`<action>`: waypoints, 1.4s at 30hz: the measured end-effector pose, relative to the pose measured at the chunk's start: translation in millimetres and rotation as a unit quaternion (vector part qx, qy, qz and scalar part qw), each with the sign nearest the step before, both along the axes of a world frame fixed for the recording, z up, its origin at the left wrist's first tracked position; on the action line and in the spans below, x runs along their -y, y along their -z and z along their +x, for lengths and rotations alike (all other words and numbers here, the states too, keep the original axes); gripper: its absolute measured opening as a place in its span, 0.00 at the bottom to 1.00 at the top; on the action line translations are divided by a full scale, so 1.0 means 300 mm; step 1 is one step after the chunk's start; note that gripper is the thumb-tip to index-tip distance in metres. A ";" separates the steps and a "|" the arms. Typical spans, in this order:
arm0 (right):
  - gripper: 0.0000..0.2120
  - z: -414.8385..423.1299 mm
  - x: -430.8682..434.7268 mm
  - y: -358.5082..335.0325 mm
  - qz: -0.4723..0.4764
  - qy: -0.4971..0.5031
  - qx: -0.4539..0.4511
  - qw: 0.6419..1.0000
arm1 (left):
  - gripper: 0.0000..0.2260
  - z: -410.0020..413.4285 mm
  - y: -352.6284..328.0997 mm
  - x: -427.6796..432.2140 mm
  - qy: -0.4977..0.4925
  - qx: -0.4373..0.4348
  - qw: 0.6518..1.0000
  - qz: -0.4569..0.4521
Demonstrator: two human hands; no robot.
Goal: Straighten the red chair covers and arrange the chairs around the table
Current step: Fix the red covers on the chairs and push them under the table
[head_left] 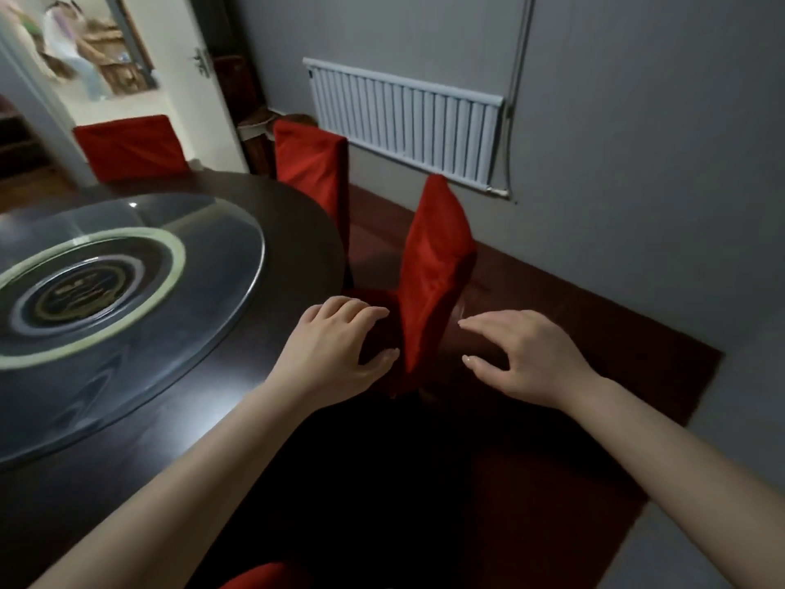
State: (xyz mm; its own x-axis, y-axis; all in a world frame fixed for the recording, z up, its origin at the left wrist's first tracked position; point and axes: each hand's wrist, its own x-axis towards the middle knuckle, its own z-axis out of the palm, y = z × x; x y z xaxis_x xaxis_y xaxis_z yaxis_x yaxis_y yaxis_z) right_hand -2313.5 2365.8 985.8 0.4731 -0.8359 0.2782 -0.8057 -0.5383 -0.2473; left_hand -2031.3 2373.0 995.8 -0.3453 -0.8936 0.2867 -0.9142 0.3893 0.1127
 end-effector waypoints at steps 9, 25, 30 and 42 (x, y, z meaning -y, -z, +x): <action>0.23 -0.204 0.247 -0.013 0.002 0.076 -0.011 0.997 | 0.27 -0.189 -0.024 0.360 0.055 0.029 0.998 0.002; 0.28 -0.535 0.939 -0.004 0.018 0.177 -0.043 0.983 | 0.33 -0.499 0.033 1.315 0.078 0.103 0.990 0.051; 0.29 -0.618 1.138 0.040 0.042 0.148 -0.043 0.987 | 0.35 -0.576 0.055 1.505 0.062 0.128 0.987 0.069; 0.35 -0.848 1.831 0.053 0.048 -0.040 -0.111 0.992 | 0.37 -0.782 0.173 1.797 -0.086 0.077 0.987 0.111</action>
State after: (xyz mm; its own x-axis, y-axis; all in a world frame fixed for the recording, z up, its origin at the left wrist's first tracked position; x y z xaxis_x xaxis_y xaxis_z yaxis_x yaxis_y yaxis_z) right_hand -2567.9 1816.4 969.8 0.5804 -0.8103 0.0803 -0.8012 -0.5859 -0.1212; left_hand -2266.0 1834.0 944.1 -0.2077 -0.9776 0.0335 -0.9775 0.2088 0.0315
